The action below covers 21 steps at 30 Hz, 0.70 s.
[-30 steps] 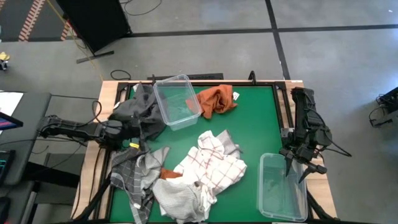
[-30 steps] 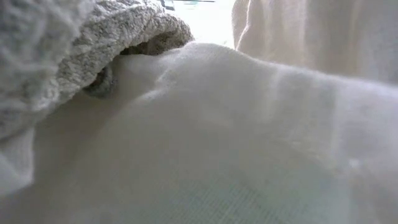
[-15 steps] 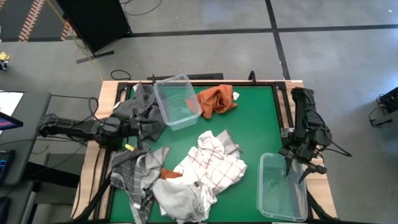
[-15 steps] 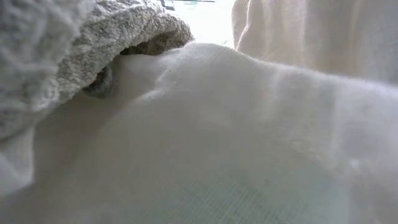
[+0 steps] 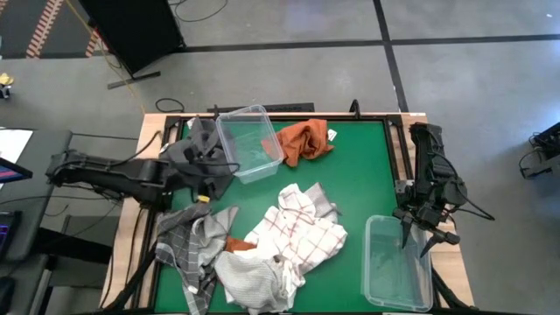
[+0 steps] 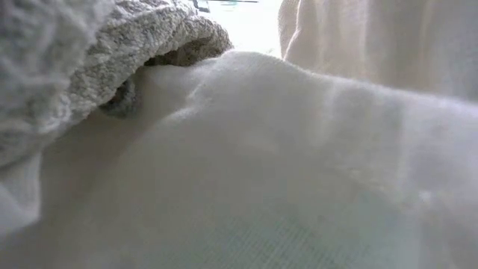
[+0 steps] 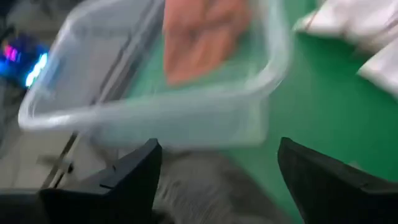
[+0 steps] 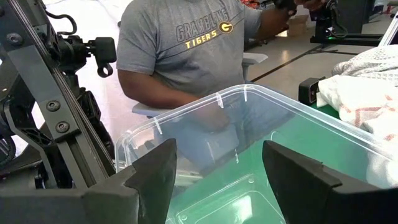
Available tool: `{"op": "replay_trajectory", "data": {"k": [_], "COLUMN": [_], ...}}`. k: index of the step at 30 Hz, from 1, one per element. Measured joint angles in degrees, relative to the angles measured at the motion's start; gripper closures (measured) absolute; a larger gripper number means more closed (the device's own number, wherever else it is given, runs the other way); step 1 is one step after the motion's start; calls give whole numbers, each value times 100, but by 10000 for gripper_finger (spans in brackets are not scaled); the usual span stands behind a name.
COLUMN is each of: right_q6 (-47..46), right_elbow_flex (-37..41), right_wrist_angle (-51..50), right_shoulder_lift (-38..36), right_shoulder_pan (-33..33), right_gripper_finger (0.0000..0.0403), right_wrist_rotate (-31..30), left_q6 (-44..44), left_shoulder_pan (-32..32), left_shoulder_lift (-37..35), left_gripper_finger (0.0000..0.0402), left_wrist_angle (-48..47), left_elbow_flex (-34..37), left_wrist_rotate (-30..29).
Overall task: Sort towels by color in basket
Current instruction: Put the gray towel into the top transparent bin
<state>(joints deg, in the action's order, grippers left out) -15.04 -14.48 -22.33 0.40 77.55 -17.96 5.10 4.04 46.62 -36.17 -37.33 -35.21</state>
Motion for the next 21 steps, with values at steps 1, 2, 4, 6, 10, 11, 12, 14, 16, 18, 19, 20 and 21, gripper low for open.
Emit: {"op": "replay_trajectory", "data": {"k": [1, 2, 4, 6, 10, 11, 12, 14, 16, 18, 19, 20, 21], "right_q6": [1, 0, 0, 1, 1, 1, 1, 1, 1, 1, 1, 1, -1], "right_elbow_flex": [1, 0, 1, 0, 1, 2, 2, 2, 2, 1, 2, 2, 2], "right_wrist_angle": [0, 0, 0, 0, -1, 1, -1, 0, -2, -1, 0, 0, 0], "right_shoulder_lift": [0, 0, 0, 0, 0, 0, 0, 0, 0, 0, 0, 0, 0], "right_shoulder_pan": [0, -1, -1, -1, 1, 0, -1, -1, -1, 1, 0, -1, 1], "right_gripper_finger": [139, 139, 139, 139, 139, 139, 139, 139, 139, 139, 139, 139, 139], "right_wrist_rotate": [1, -1, -1, 1, 0, 1, -1, 1, 0, -2, -2, -1, -2], "left_q6": [97, 197, 384, 555, 615, 592, 559, 459, 431, 443, 466, 488, 507], "left_shoulder_pan": [-106, -217, -462, -729, -1253, -1370, -1476, -1670, -1805, -1907, -1949, -1991, -2027], "left_shoulder_lift": [189, 370, 717, 1016, 1454, 1556, 1647, 1802, 1913, 1998, 2016, 2018, 2015], "left_gripper_finger": [84, 81, 79, 79, 78, 78, 78, 78, 78, 79, 80, 82, 86], "left_wrist_angle": [-209, -401, -752, -965, -849, -810, -738, -614, -448, -279, -177, -95, -24], "left_elbow_flex": [-94, -172, -266, -286, -190, -142, -84, 2, 92, 206, 269, 332, 388], "left_wrist_rotate": [-16, -39, -45, -34, 484, 658, 825, 1095, 1270, 1376, 1411, 1420, 1449]}}
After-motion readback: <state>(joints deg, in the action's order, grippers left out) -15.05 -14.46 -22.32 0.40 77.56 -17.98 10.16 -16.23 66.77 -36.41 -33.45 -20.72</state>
